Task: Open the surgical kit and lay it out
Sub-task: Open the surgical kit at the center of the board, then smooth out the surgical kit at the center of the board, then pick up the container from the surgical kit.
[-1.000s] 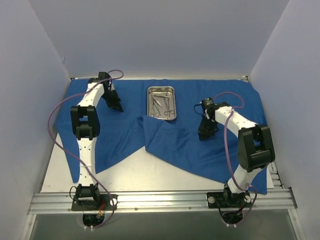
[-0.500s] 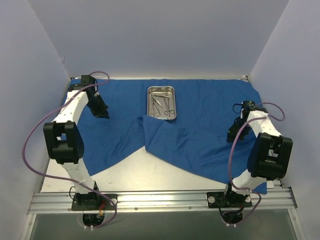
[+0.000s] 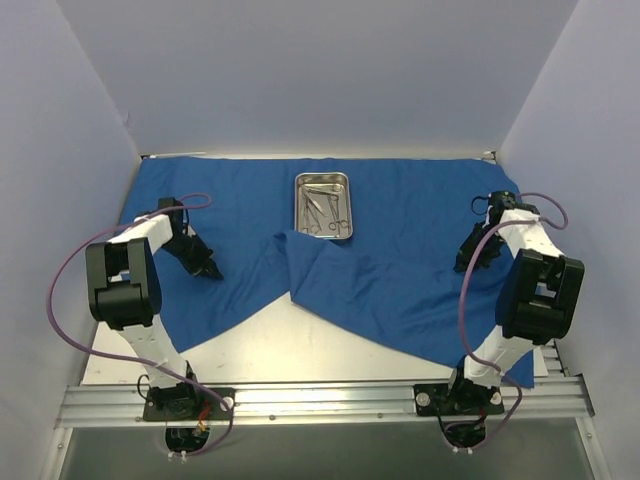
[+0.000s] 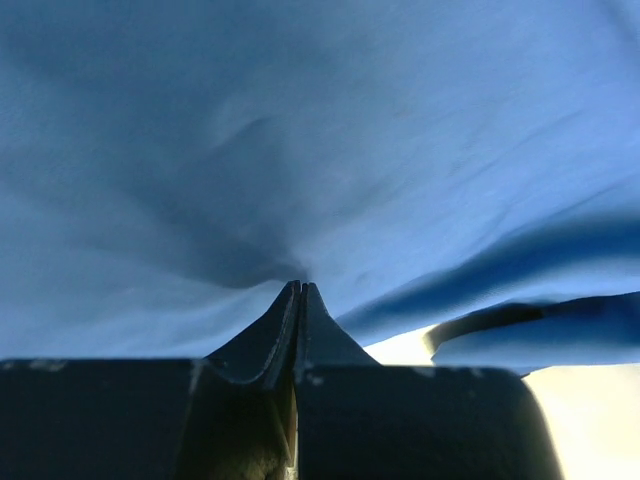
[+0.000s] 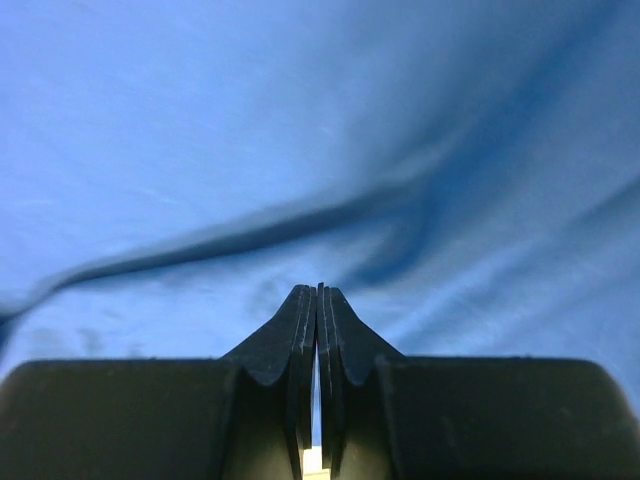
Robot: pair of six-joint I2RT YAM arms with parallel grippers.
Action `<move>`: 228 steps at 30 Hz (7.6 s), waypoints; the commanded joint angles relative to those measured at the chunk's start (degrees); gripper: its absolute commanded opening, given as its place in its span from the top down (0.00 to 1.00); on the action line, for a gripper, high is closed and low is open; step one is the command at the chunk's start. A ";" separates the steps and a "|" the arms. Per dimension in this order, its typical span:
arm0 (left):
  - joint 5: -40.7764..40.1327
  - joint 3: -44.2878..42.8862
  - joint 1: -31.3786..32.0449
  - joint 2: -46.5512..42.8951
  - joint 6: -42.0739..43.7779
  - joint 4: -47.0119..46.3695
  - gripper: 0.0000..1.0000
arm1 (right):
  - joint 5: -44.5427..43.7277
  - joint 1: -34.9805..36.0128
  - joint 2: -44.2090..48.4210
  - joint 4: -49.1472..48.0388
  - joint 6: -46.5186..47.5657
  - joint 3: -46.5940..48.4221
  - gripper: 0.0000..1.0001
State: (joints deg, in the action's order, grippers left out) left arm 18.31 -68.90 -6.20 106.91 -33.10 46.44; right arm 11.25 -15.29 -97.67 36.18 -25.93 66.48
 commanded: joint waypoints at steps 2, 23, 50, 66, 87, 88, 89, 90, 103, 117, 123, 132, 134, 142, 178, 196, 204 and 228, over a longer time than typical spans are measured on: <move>-0.01 -1.23 0.04 4.15 -0.74 -1.98 0.98 | 3.43 0.26 -0.24 0.03 -0.43 2.78 1.00; -31.01 1.50 -10.50 1.74 1.91 19.04 0.98 | 3.87 0.26 0.55 -0.06 0.44 8.23 1.00; -5.47 -46.03 1.71 22.53 8.76 15.70 0.98 | -26.24 -11.60 -8.40 -1.91 4.13 -4.52 1.00; -9.60 -59.32 1.71 33.00 3.93 20.44 0.93 | 0.09 0.43 -17.55 -12.44 2.29 20.01 1.00; -1.25 -65.93 -2.33 48.22 1.01 23.88 0.92 | -2.88 2.81 -49.38 -0.69 7.74 49.27 1.00; -1.34 -61.31 -2.42 45.69 1.20 22.31 0.92 | -3.33 2.55 -48.16 0.98 7.65 48.66 1.00; -1.17 -58.91 -2.42 44.36 1.55 21.16 0.92 | -3.77 2.11 -47.10 1.25 7.48 46.31 1.00; -1.08 -56.80 -2.42 42.00 2.42 19.76 0.92 | -4.73 1.93 -45.61 0.91 6.95 44.37 1.00; 1.39 -72.43 -4.00 53.49 4.00 21.06 0.89 | -7.37 1.14 -46.26 5.33 5.28 43.99 1.00; -3.10 -72.61 -5.93 44.29 6.38 20.81 0.73 | -5.27 1.13 -34.18 -3.48 8.00 31.60 1.00; -3.19 -59.69 -4.88 28.21 4.19 14.39 0.62 | -3.25 3.16 -27.40 -1.22 8.71 42.22 0.87; -2.84 -30.83 1.18 10.01 5.06 9.92 0.64 | 7.37 9.12 -11.95 -3.57 6.42 21.62 0.76; -2.31 -24.47 1.36 7.18 4.46 8.68 0.70 | 9.66 14.83 -8.34 -3.93 7.47 13.44 0.95; -3.10 -15.03 4.43 2.77 4.98 7.00 0.94 | 13.53 32.68 -3.66 -13.50 6.61 -1.78 1.00; -3.97 -10.98 3.38 10.86 3.48 4.27 0.92 | -5.88 5.80 -17.12 -12.36 7.39 5.67 0.94; -5.65 -17.93 4.70 5.85 7.26 5.69 0.65 | -2.19 8.17 -12.54 -12.28 8.79 3.13 0.70; -1.17 -24.43 8.13 2.95 8.67 3.67 0.46 | -1.66 13.25 -13.60 -9.82 10.72 13.57 0.52; 7.89 -11.43 8.13 -6.01 9.64 -2.31 0.44 | 1.76 34.19 -39.44 -9.73 8.70 53.49 0.50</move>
State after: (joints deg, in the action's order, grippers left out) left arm 24.75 -80.07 2.15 103.88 -24.36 46.06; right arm 14.85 18.81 -137.71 24.45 -16.91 117.93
